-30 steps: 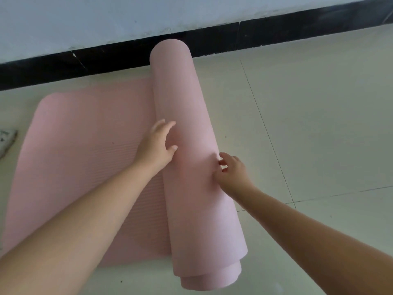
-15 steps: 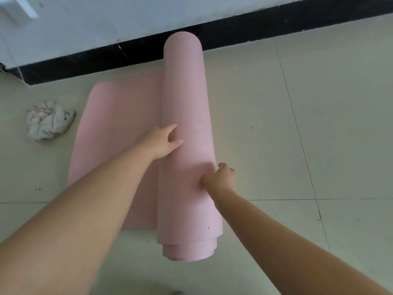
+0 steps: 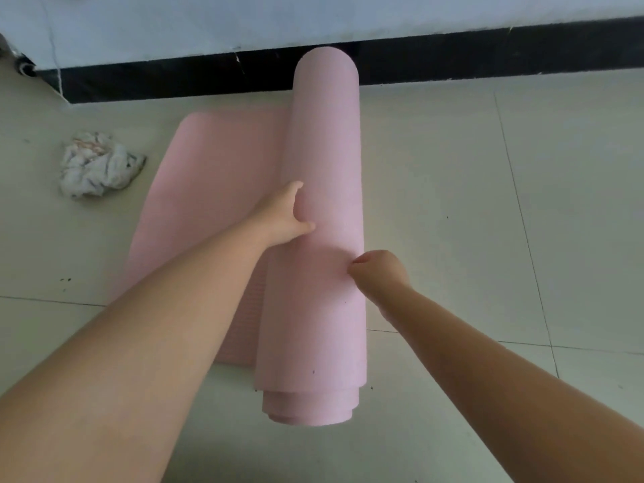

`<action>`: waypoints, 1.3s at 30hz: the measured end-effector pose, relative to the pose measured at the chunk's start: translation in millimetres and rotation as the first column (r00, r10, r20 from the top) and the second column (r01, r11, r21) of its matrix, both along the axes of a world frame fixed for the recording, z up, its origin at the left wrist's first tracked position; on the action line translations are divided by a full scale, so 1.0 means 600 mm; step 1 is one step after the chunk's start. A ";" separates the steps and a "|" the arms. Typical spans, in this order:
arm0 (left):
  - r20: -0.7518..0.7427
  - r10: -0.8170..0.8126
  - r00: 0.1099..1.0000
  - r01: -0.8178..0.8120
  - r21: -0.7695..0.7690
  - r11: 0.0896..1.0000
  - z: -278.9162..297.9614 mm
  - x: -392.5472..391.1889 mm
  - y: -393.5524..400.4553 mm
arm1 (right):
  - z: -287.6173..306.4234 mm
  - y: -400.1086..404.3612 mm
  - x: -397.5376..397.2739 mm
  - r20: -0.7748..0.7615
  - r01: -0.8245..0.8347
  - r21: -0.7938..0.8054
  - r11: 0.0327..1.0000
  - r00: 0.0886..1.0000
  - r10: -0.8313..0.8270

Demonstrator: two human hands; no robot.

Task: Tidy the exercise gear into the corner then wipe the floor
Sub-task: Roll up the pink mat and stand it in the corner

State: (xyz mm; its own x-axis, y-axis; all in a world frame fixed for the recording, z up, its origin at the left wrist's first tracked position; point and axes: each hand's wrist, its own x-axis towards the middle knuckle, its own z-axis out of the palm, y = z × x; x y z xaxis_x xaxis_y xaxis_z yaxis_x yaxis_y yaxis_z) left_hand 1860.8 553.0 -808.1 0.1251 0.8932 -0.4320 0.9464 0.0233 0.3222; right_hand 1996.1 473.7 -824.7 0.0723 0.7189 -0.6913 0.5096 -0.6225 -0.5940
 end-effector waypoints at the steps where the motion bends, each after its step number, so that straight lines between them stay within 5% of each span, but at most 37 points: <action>1: -0.008 -0.099 0.995 0.099 0.026 0.995 0.002 -0.015 0.007 | 0.001 0.010 -0.012 0.041 -0.028 0.012 1.000 0.999 0.027; 6: -0.117 -0.430 0.895 0.432 -0.007 0.902 -0.012 -0.102 0.046 | -0.003 0.063 -0.075 0.029 -0.075 0.026 0.997 0.997 0.074; 11: -0.128 -0.382 0.915 0.399 0.162 0.903 -0.017 -0.174 0.085 | 0.010 0.100 -0.106 -0.008 0.161 -0.024 0.987 0.987 -0.161; 18: -0.117 -0.348 0.930 0.366 0.221 0.904 -0.014 -0.249 0.108 | 0.015 0.124 -0.205 0.173 0.039 -0.067 0.997 0.985 -0.026; 29: -0.002 -0.442 0.897 0.432 0.206 0.878 -0.027 -0.375 0.183 | 0.046 0.182 -0.351 0.359 0.101 0.038 0.994 0.927 -0.108; 34: 0.010 -0.469 0.883 0.457 0.204 0.866 -0.023 -0.444 0.196 | 0.055 0.197 -0.398 0.165 0.159 0.084 0.984 0.971 -0.171; 39: 0.152 -0.195 0.969 0.171 0.160 0.972 -0.036 -0.497 0.203 | 0.041 0.242 -0.422 0.023 0.267 0.126 0.955 0.962 -0.272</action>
